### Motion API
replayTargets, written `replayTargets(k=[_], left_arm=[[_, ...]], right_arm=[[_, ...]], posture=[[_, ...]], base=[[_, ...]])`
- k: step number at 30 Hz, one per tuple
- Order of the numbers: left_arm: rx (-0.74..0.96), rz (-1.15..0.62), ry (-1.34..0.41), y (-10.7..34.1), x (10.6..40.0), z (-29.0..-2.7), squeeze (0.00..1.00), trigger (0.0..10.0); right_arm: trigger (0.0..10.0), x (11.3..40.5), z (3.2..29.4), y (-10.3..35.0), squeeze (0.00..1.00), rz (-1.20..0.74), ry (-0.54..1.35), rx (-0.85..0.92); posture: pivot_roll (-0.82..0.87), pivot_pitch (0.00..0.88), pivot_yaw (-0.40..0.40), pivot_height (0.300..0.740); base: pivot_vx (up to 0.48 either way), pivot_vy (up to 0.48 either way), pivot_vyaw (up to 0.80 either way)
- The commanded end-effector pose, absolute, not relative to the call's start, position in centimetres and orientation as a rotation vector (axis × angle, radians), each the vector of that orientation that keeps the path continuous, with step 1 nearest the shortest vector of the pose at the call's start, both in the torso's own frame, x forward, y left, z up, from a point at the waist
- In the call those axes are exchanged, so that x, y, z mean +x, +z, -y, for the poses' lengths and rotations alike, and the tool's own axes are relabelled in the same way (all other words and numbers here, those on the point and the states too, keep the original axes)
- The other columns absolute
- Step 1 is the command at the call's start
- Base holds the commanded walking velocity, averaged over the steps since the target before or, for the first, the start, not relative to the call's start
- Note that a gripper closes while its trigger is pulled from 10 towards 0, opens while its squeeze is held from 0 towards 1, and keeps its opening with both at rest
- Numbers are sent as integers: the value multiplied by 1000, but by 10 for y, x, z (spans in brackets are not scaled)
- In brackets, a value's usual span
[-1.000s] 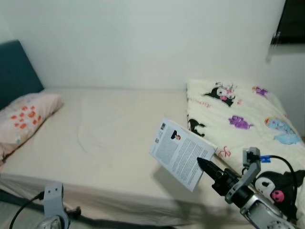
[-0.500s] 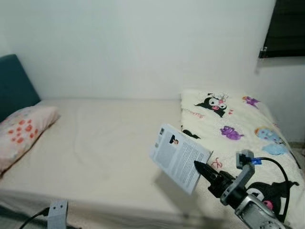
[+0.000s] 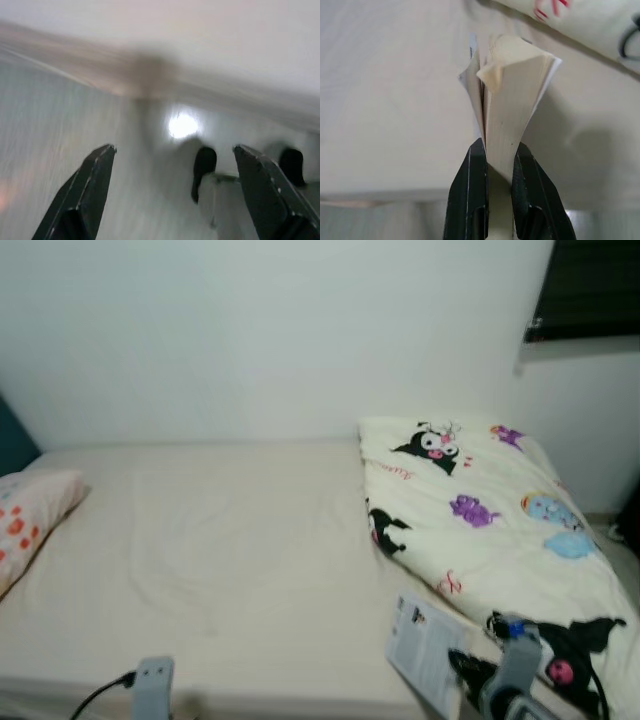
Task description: Clean up the room
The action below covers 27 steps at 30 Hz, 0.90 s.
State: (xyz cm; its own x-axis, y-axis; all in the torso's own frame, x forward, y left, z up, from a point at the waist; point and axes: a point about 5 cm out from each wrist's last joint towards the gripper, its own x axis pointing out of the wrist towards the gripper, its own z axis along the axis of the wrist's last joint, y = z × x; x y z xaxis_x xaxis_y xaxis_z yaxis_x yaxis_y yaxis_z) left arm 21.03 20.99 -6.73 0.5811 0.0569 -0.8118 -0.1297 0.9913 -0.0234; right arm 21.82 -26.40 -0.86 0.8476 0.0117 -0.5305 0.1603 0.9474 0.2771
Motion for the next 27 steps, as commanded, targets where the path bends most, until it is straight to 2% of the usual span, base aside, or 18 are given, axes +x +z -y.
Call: replayTargets(k=[1,13,27], left_arm=[[-70,-1003,141,-75,194,-220,0,10000],[-56,-1018,99,-79,187,-214,0,10000],[-57,-1014,84,-79,188,-213,0,10000]], right_arm=[[10000,227,258,-4,0,-501,-56,308],[10000,260,251,31,0,-268,16,326],[10000,282,240,67,0,-97,119,343]], posture=[[-61,0,63,740],[-65,0,64,740],[-63,0,65,740]], base=[[0,0,712],[0,0,717],[0,0,719]])
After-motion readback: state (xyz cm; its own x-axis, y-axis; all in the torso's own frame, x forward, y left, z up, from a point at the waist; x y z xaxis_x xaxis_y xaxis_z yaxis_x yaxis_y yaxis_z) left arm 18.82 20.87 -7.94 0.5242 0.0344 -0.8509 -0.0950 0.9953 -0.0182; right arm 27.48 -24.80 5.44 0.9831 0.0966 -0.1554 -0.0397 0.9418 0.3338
